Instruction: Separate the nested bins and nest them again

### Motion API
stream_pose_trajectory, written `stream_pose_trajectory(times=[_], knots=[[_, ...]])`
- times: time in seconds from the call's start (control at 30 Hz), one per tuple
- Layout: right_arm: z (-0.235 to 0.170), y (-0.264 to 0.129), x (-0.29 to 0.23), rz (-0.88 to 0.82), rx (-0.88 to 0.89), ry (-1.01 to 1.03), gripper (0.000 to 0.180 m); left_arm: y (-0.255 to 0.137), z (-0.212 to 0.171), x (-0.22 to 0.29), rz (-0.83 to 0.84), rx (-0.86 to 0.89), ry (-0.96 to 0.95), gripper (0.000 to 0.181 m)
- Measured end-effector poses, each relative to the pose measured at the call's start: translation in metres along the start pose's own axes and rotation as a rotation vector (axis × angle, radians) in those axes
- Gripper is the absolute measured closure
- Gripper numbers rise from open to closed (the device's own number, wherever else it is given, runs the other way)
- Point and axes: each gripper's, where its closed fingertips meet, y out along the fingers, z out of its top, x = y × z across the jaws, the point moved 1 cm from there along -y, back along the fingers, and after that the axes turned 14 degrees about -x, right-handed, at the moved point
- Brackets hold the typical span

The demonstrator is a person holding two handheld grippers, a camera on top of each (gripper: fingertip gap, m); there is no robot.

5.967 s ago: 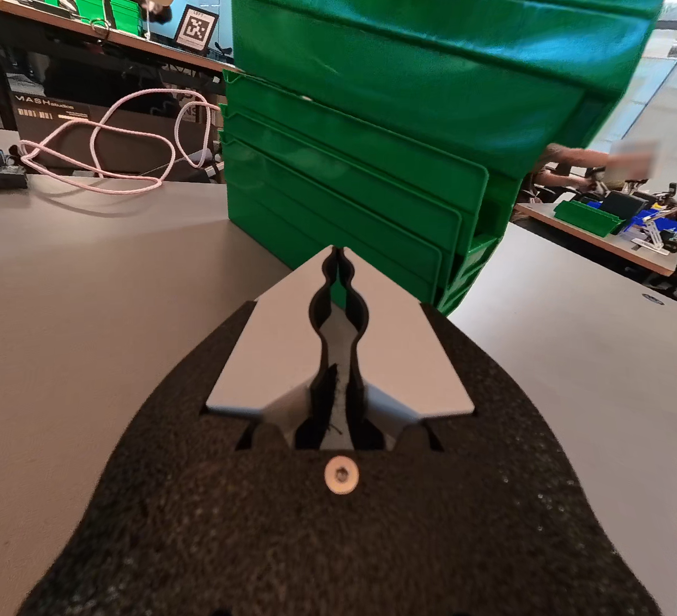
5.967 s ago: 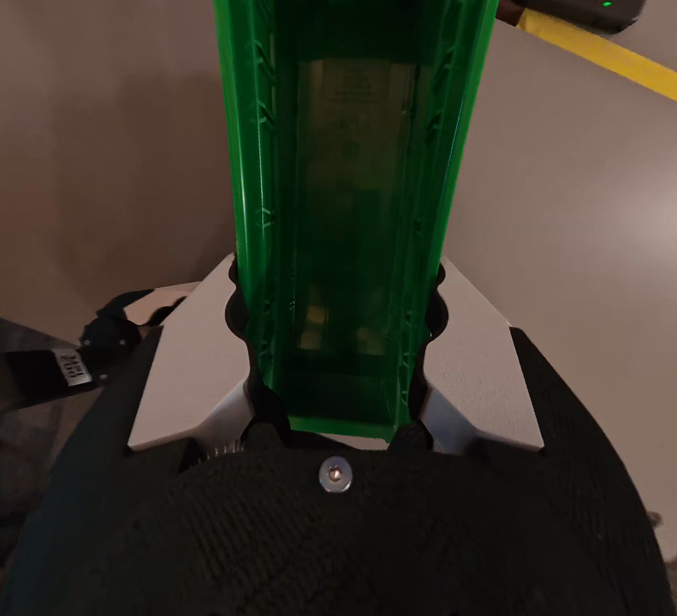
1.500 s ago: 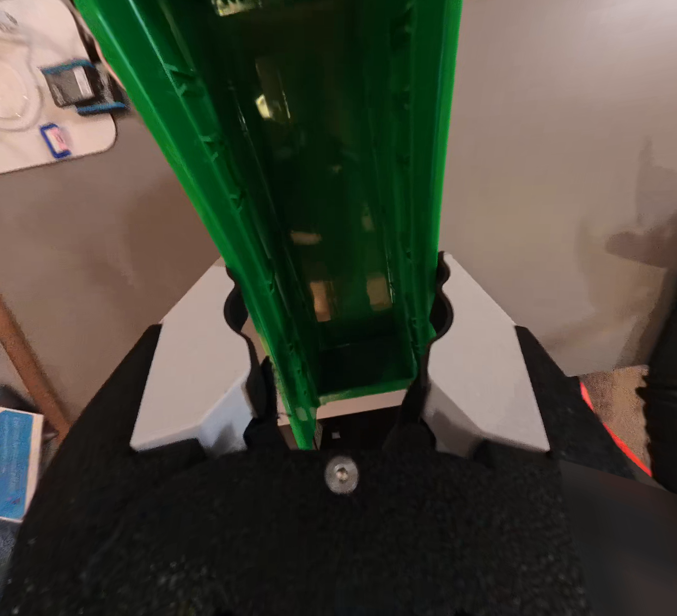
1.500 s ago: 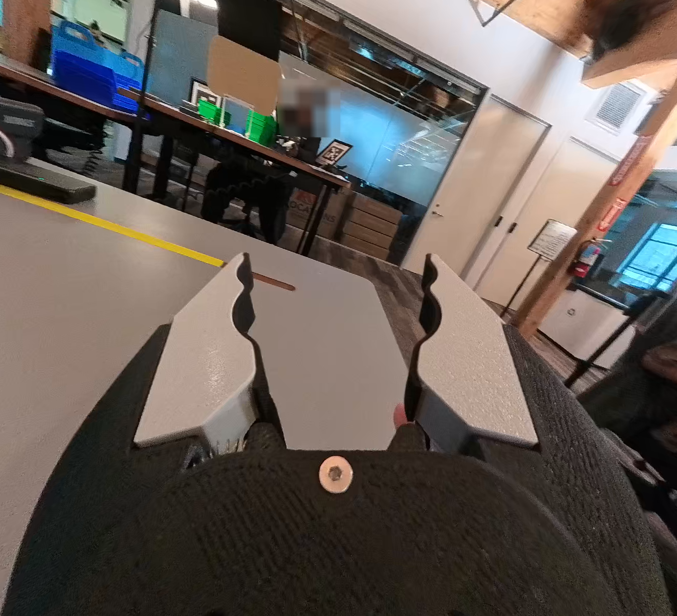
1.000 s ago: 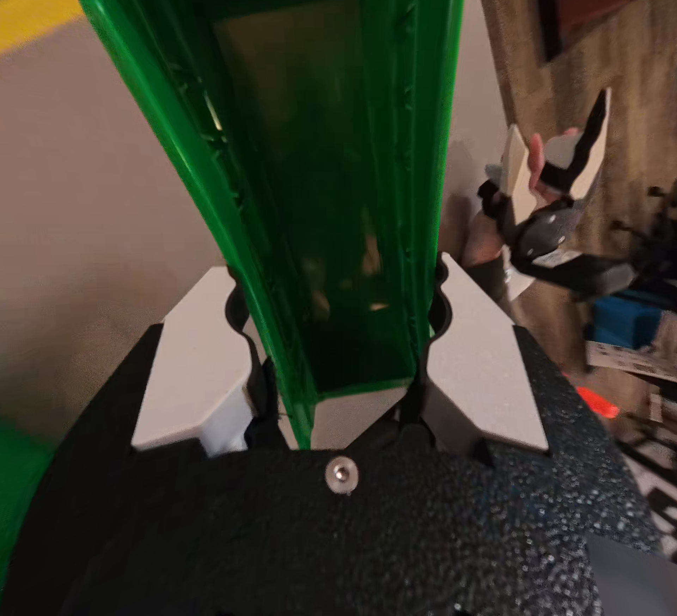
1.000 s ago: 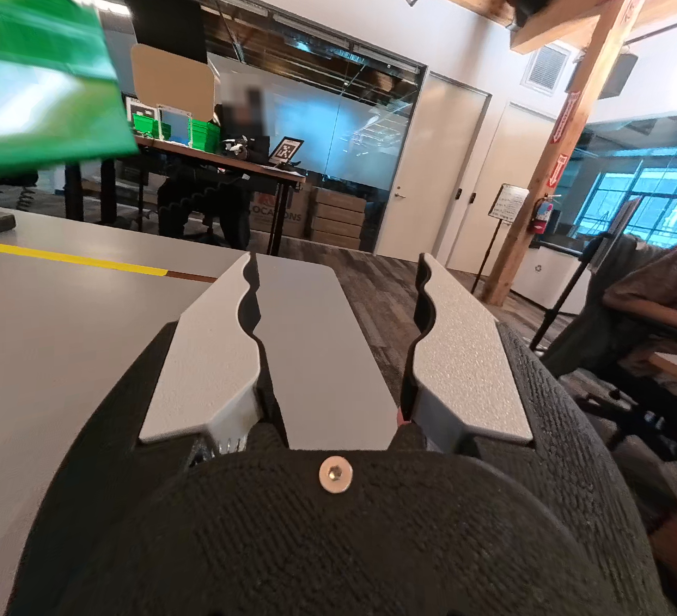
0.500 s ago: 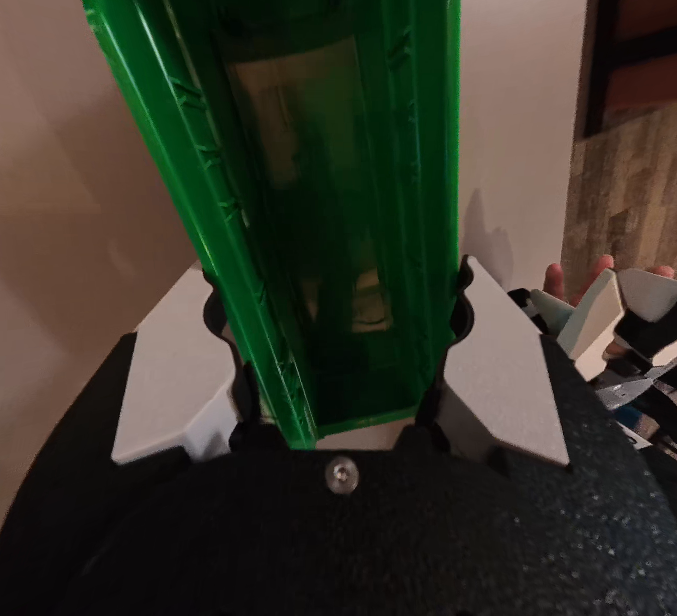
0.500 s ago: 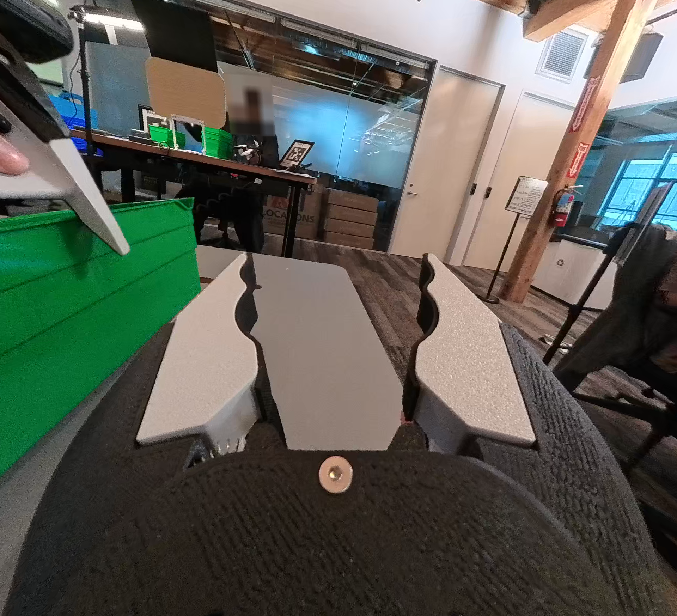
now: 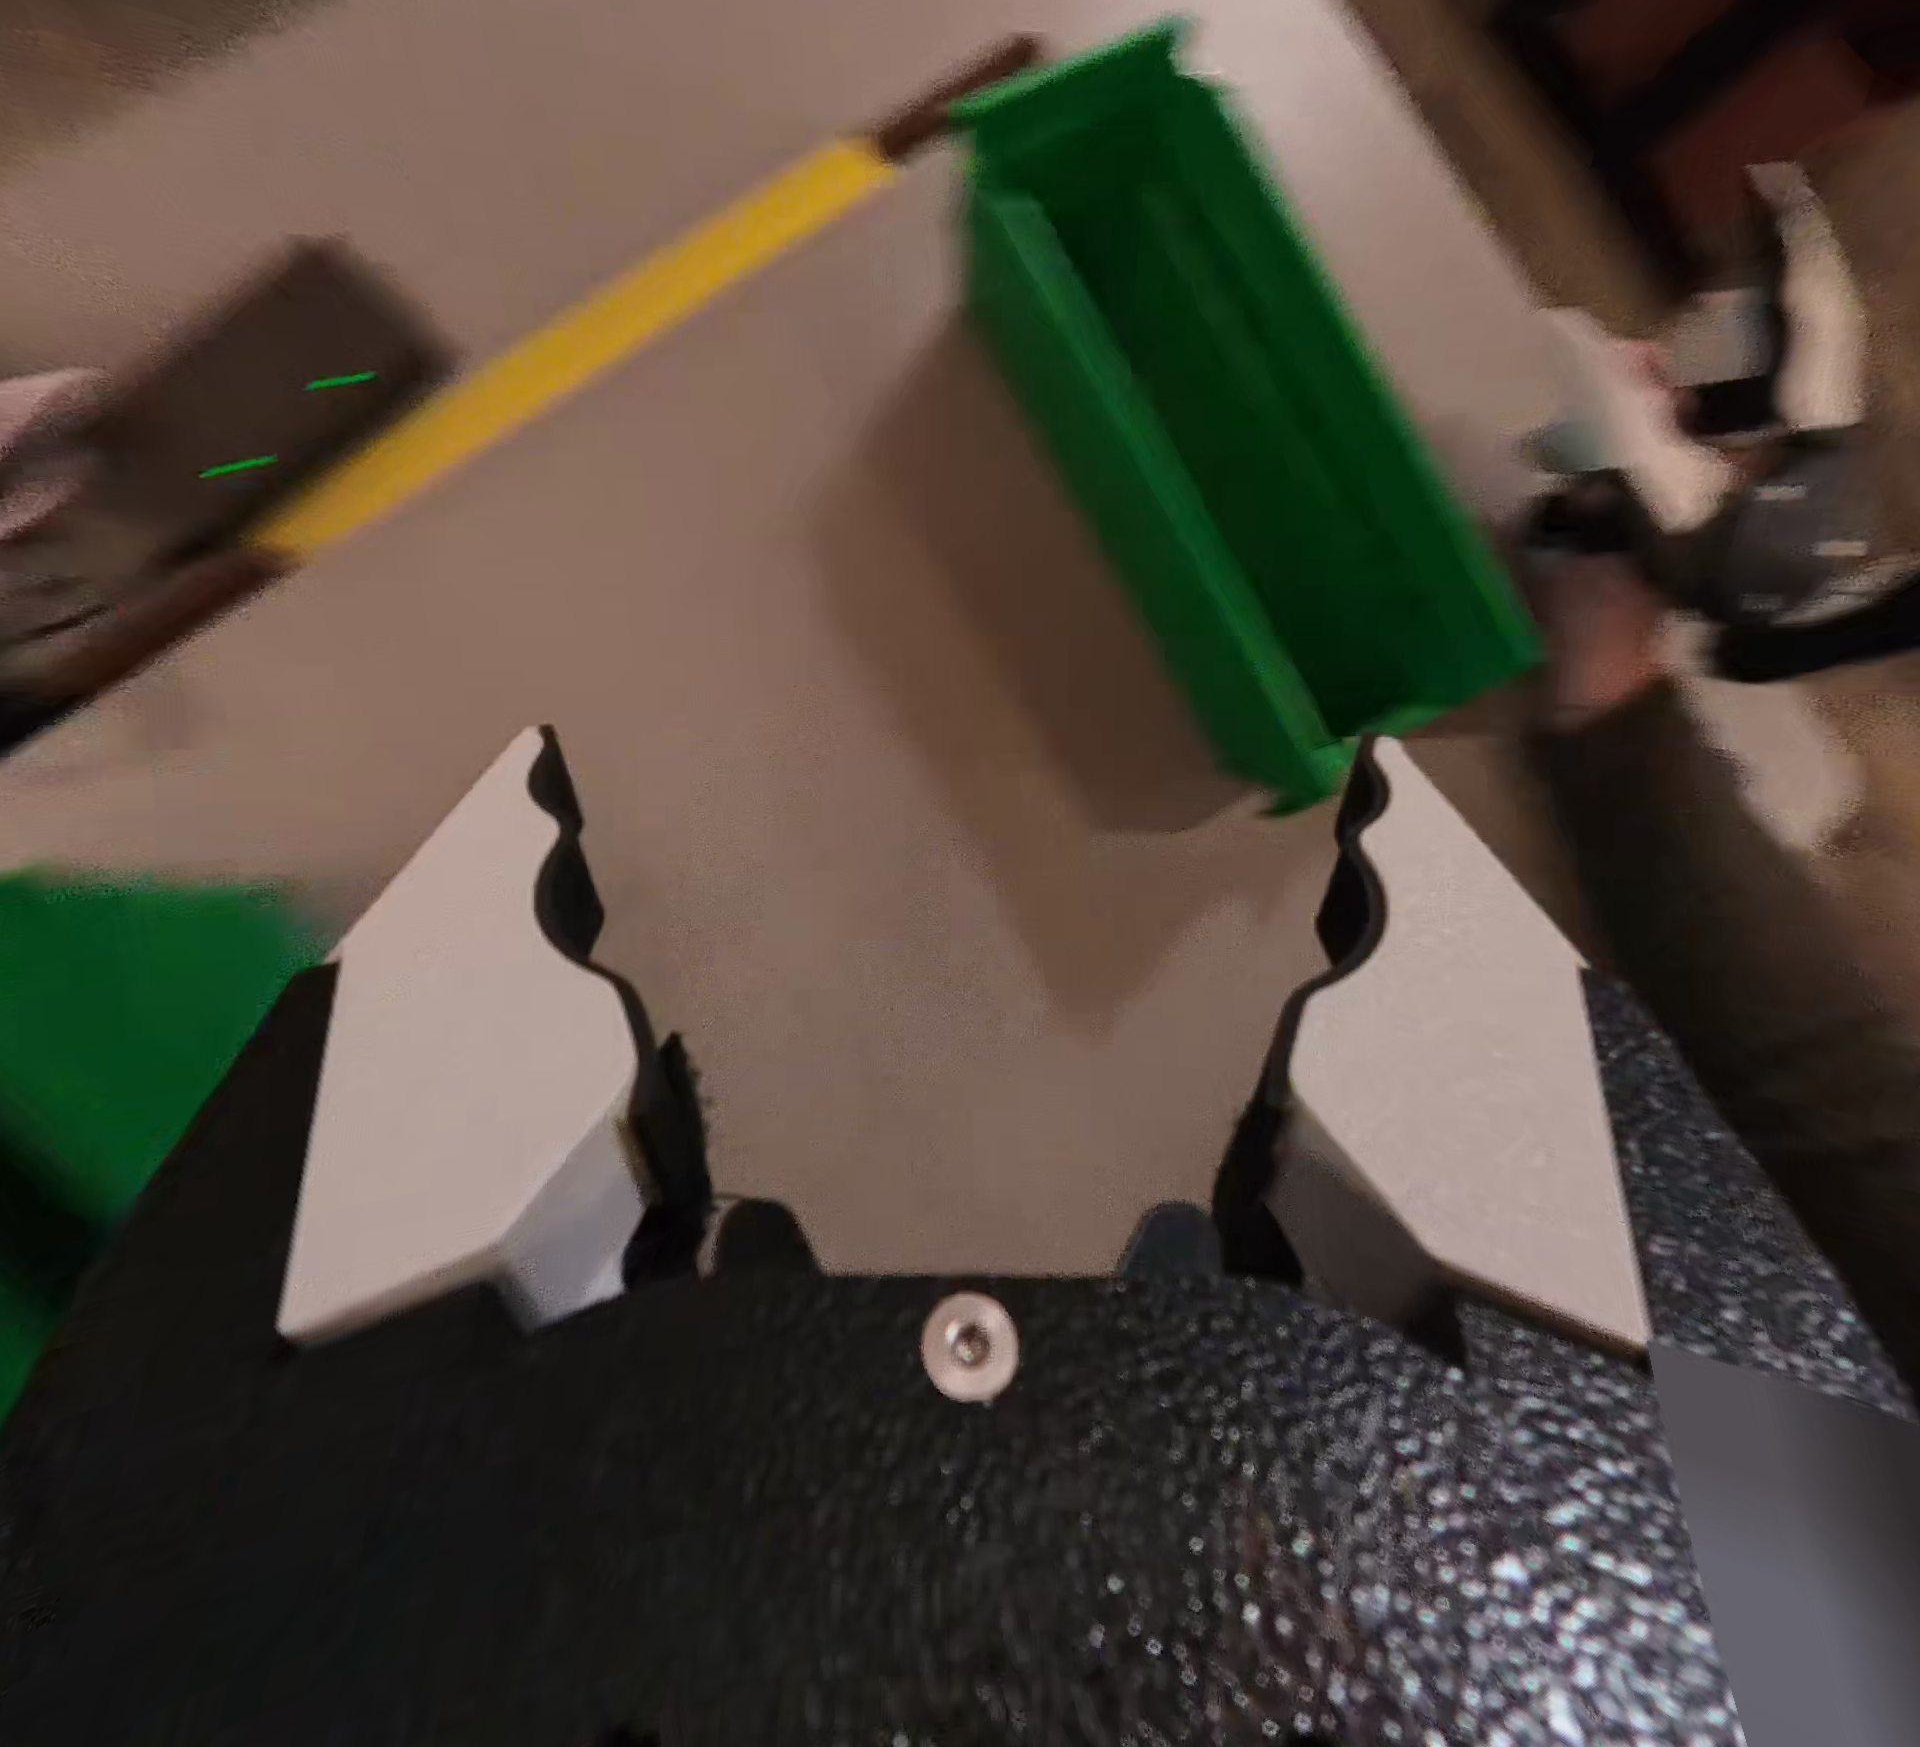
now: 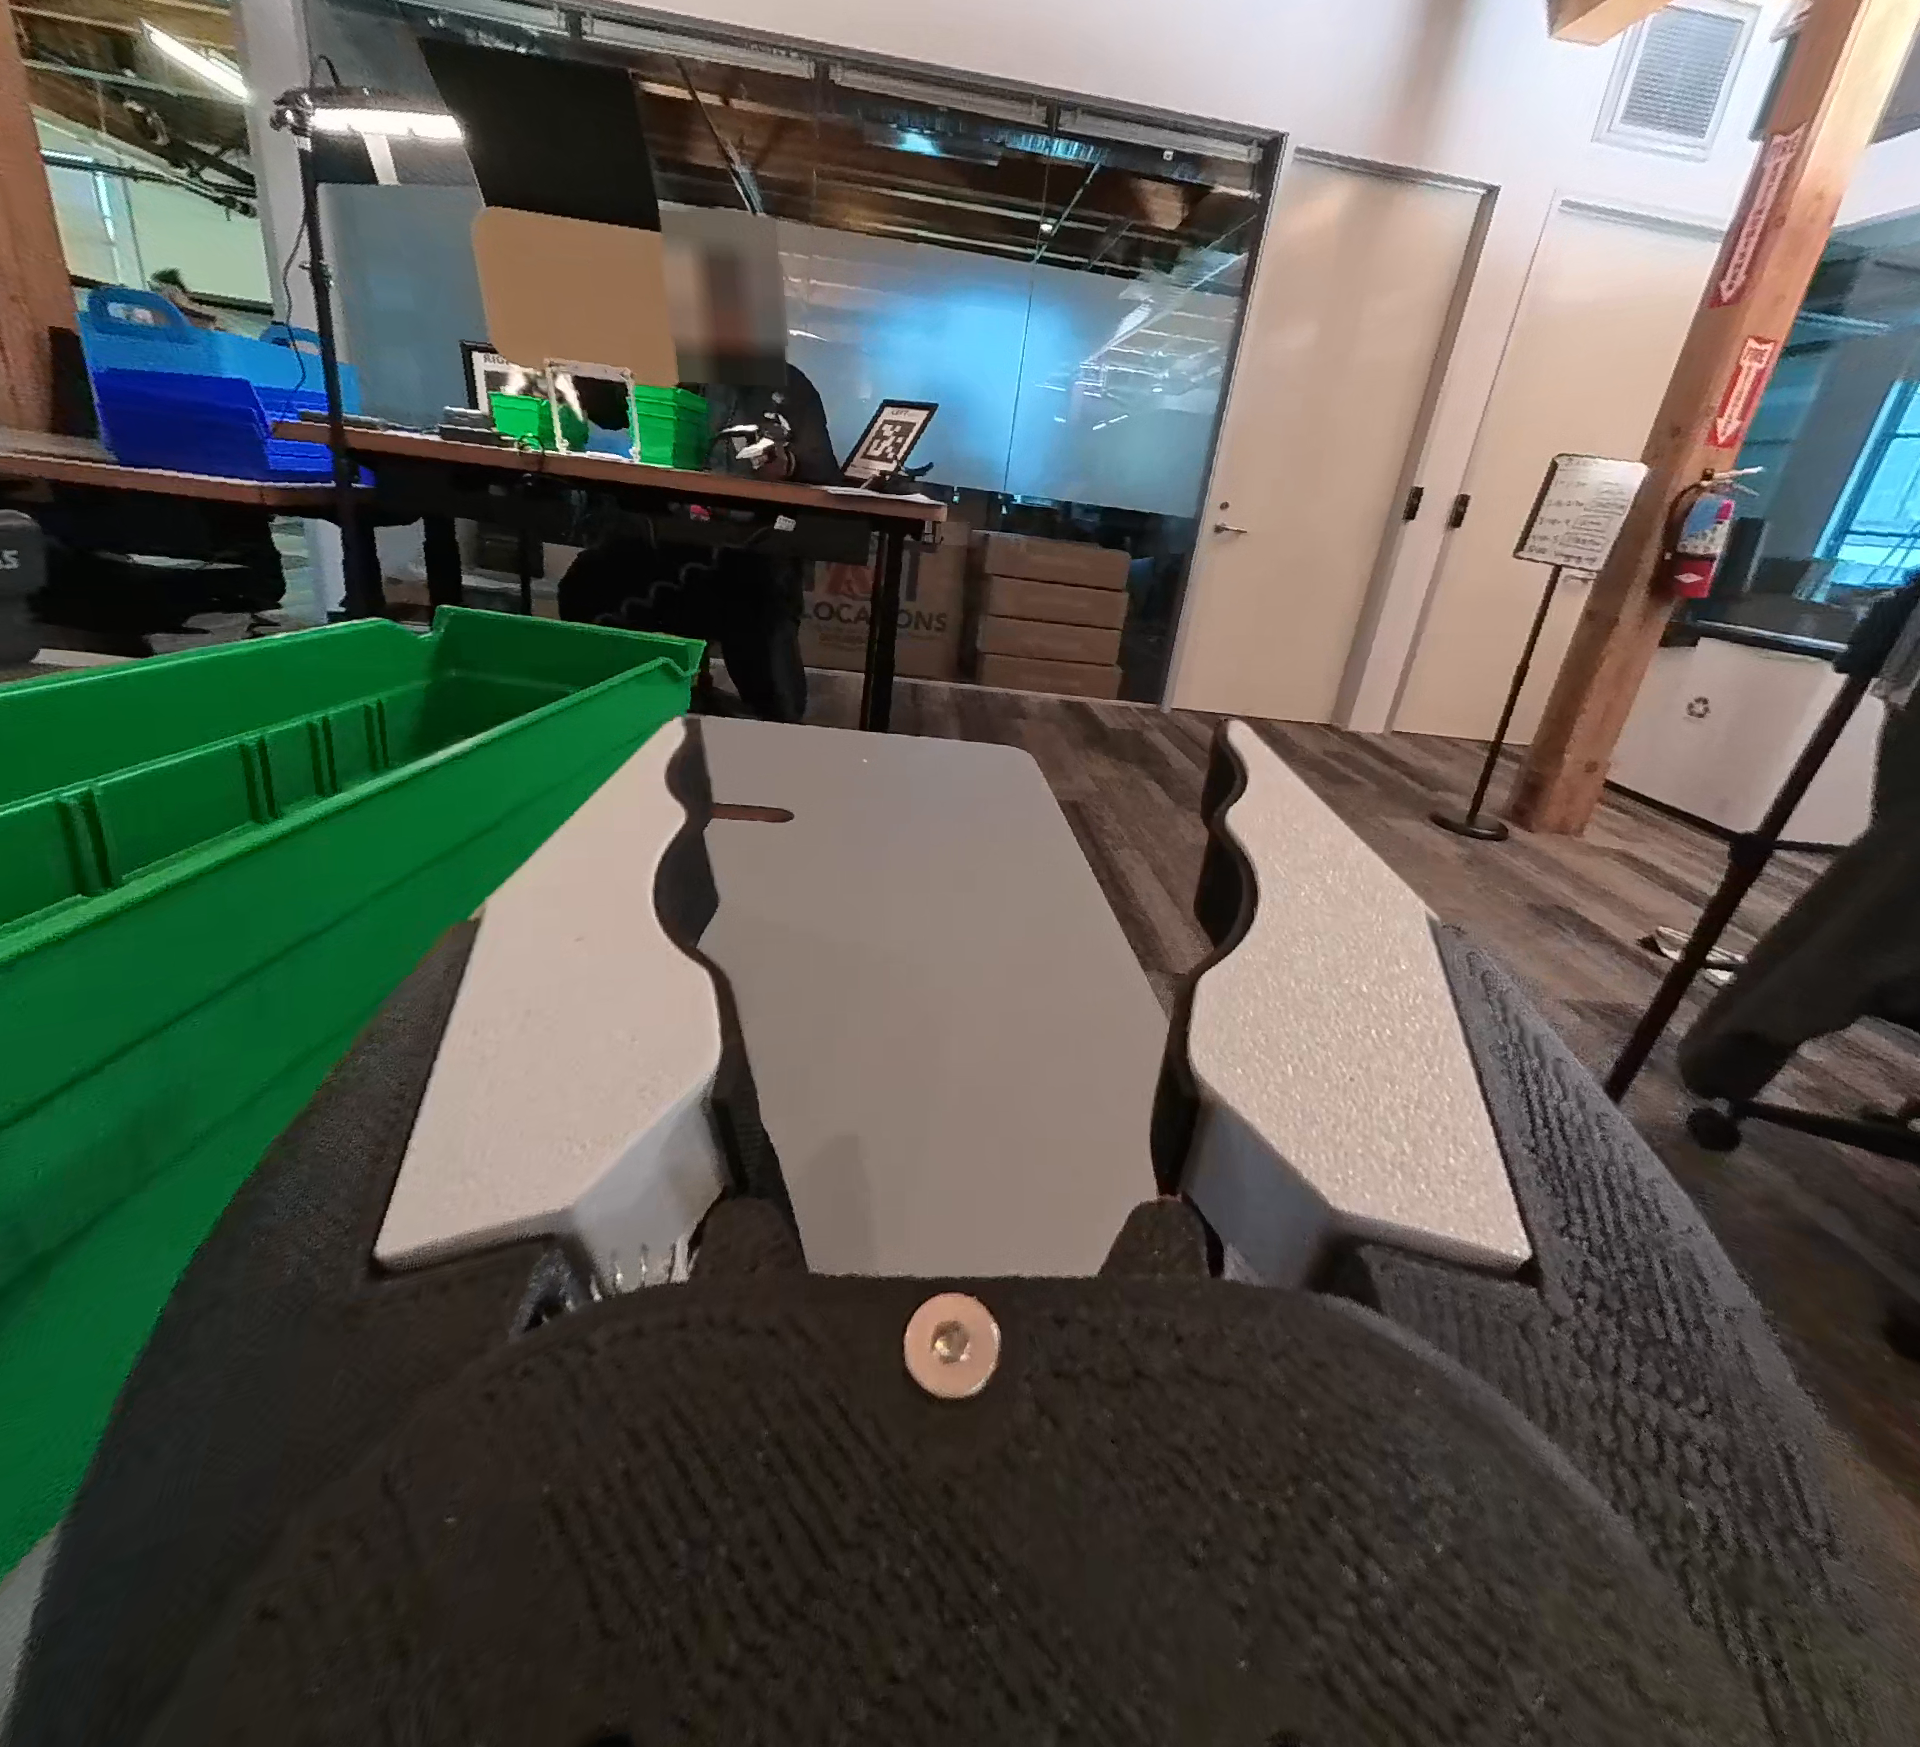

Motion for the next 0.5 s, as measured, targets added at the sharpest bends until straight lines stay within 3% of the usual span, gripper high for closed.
stream_pose_trajectory(times=[0.03,0.1,0.17,0.27,0.37,0.5], knots=[[0.0,0.0,-0.001,0.0,0.001,-0.003,0.085,-0.02,-0.016,-0.032,0.07,0.013,-0.042,0.04],[0.002,0.001,-0.003,0.001,0.007,-0.012,0.085,-0.043,-0.057,-0.082,0.048,-0.028,-0.173,0.049],[0.001,0.002,-0.007,0.009,0.0,-0.024,0.085,-0.05,-0.095,-0.123,-0.024,-0.068,-0.338,0.036],[0.0,0.002,-0.008,0.017,-0.003,-0.026,0.085,-0.048,-0.146,-0.186,0.084,-0.112,-0.473,0.022],[-0.002,0.003,-0.007,0.029,-0.013,-0.008,0.084,-0.029,-0.169,-0.193,-0.002,-0.142,-0.529,0.021],[-0.005,0.005,-0.01,0.05,-0.029,-0.004,0.083,-0.001,-0.172,-0.194,-0.041,-0.156,-0.539,0.021]])
